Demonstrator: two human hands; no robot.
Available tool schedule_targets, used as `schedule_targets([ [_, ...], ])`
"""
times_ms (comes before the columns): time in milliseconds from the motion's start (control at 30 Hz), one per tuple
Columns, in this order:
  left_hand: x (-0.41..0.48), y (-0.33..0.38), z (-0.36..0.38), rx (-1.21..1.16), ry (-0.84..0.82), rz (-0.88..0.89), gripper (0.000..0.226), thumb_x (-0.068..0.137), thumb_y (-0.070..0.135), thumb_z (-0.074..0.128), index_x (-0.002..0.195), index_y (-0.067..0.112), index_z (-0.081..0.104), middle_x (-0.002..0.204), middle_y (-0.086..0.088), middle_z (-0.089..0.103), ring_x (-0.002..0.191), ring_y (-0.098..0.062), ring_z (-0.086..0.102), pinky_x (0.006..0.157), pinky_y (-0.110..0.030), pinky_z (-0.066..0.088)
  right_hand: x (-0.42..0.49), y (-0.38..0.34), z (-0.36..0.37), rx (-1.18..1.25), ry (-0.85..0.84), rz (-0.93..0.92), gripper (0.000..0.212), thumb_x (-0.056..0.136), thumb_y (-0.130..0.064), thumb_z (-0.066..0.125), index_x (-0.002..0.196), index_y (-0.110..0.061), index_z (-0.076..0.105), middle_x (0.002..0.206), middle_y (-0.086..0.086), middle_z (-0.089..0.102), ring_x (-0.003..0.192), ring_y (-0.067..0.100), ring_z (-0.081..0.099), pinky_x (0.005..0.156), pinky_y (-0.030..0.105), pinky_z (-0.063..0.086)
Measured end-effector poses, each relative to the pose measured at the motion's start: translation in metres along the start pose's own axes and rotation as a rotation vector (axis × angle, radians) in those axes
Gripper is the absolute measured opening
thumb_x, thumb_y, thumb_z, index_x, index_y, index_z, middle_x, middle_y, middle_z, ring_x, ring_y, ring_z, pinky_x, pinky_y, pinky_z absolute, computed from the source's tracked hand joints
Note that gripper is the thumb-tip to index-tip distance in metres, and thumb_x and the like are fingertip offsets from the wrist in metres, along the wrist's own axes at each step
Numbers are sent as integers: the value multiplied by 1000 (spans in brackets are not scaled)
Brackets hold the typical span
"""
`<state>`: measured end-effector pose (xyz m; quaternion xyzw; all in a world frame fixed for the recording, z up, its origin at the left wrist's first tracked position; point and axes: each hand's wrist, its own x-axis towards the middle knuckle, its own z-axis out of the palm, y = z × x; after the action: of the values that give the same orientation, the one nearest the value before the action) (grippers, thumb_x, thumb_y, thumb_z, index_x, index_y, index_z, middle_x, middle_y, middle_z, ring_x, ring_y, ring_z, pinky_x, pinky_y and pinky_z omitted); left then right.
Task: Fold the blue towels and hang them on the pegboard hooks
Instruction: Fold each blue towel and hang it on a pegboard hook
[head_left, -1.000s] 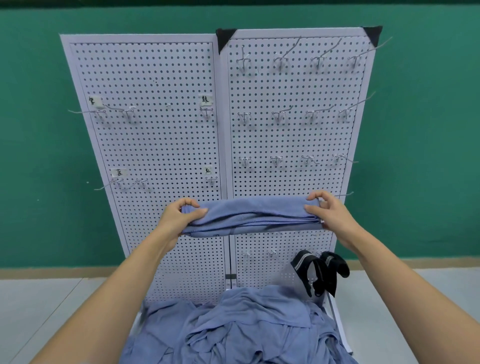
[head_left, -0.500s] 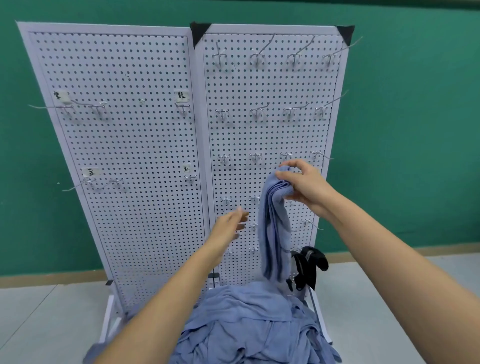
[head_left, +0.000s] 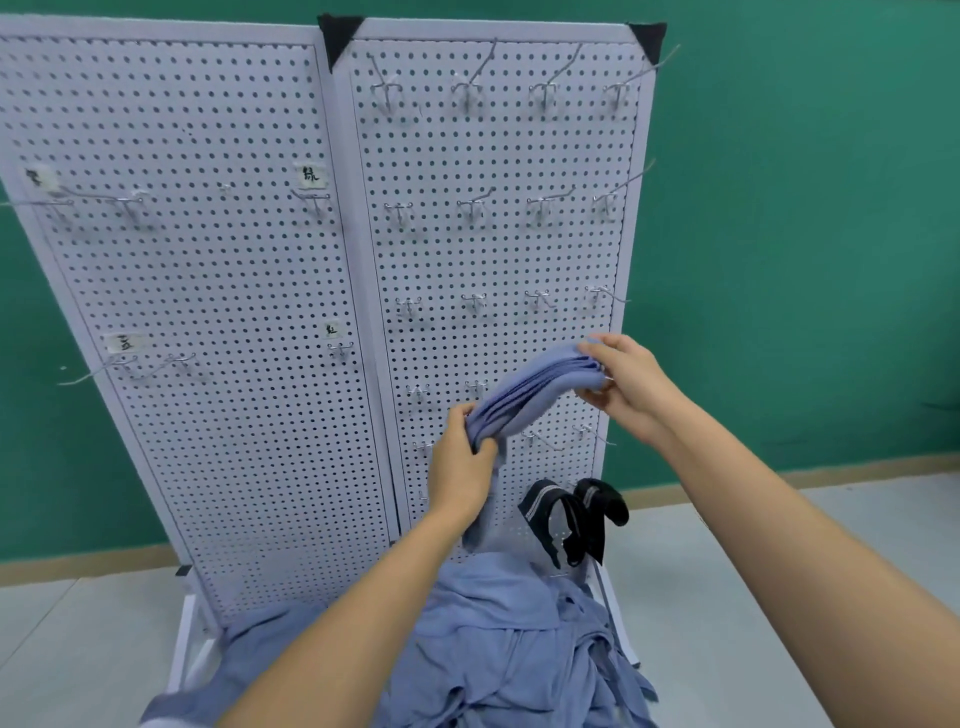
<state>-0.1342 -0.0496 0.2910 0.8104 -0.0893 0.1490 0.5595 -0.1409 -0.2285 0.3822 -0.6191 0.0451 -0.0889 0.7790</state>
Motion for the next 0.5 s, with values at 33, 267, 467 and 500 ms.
schedule_targets([
  [33, 3, -3, -5, 56, 7, 20, 26, 92, 8, 53, 114, 22, 53, 84, 12, 62, 71, -11, 58, 64, -31, 49, 2, 8, -9, -67, 16, 26, 16, 95, -13, 56, 109, -9, 51, 91, 8, 60, 68, 14, 58, 57, 24, 52],
  [267, 6, -27, -9, 389, -39, 31, 20, 84, 12, 58, 100, 24, 64, 85, 12, 61, 78, -13, 57, 59, -27, 43, 1, 94, -31, -774, -103, -54, 29, 85, -15, 65, 112, -25, 60, 121, -4, 57, 114, 16, 52, 96, 31, 42],
  [467, -6, -69, 12, 460, -147, -61, 20, 83, 15, 59, 99, 25, 65, 82, 8, 63, 76, -16, 56, 60, -27, 41, 0, 171, -9, -1107, -278, -127, 66, 77, -36, 75, 133, -21, 44, 127, -3, 47, 114, 17, 48, 95, 36, 44],
  [500, -7, -78, 15, 459, -174, -84, 20, 82, 15, 59, 98, 25, 65, 85, 6, 65, 77, -17, 57, 62, -28, 43, 1, 182, -9, -1148, -251, -131, 60, 79, -31, 71, 133, -21, 45, 127, -1, 48, 112, 19, 50, 91, 36, 46],
])
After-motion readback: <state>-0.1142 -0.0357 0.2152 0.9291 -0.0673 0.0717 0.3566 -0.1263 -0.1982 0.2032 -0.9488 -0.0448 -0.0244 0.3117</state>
